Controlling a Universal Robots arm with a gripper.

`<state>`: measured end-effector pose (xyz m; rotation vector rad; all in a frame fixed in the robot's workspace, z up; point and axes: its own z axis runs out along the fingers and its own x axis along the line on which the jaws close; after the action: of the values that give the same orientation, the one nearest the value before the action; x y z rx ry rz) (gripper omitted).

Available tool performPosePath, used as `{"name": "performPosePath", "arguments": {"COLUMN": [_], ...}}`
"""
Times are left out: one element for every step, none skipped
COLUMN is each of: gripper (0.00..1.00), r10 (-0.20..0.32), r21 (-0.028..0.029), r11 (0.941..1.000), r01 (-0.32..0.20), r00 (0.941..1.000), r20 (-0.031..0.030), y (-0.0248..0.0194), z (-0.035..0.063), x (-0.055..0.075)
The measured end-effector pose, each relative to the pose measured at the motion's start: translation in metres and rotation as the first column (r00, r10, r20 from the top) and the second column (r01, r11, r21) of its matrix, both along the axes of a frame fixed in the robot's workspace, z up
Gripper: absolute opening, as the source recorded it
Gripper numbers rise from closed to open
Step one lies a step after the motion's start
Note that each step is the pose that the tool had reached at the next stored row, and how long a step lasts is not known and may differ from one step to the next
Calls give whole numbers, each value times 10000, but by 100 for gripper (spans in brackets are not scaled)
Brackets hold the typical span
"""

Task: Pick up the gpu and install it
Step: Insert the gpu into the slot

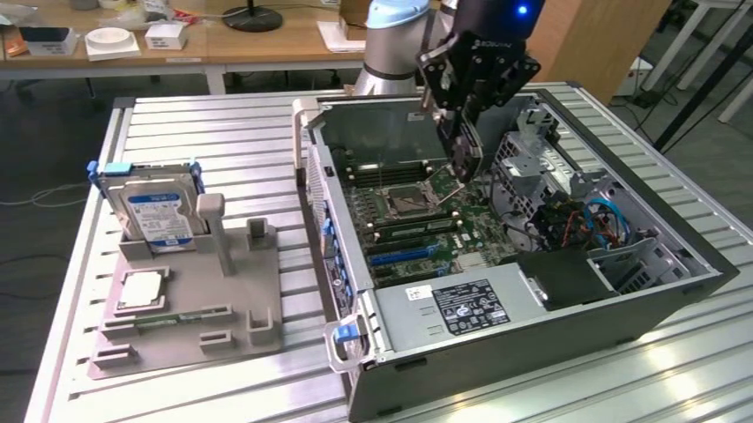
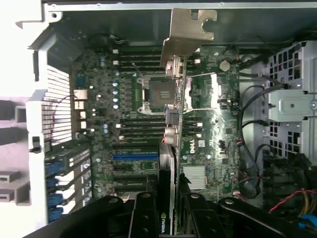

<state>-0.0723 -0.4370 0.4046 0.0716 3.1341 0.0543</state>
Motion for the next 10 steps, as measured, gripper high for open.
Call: {"name": "performPosePath", "arguments": {"gripper": [26, 26, 26, 26, 26, 26, 26, 26, 26, 26], "r10": [21, 98, 213, 346, 489, 625, 740, 761, 762, 762], "r21": [0, 1, 0, -1, -1, -2, -1, -2, -2, -1], "r11": [10000, 10000, 9998, 9994, 9988, 9980, 9973, 9971, 9971, 9971], "r01": [-21, -98, -213, -346, -489, -625, -740, -761, -762, -762], "r00": [10000, 10000, 9998, 9994, 9988, 9980, 9973, 9971, 9971, 9971], "r20": [1, 0, 0, 1, 0, 0, 0, -1, -1, 0], "y": [0, 0, 0, 0, 0, 0, 0, 0, -1, -1], "z": [-5, -11, -17, -23, -28, -34, -37, -36, -37, -37], "x": [37, 49, 54, 57, 59, 62, 66, 68, 70, 72]}}
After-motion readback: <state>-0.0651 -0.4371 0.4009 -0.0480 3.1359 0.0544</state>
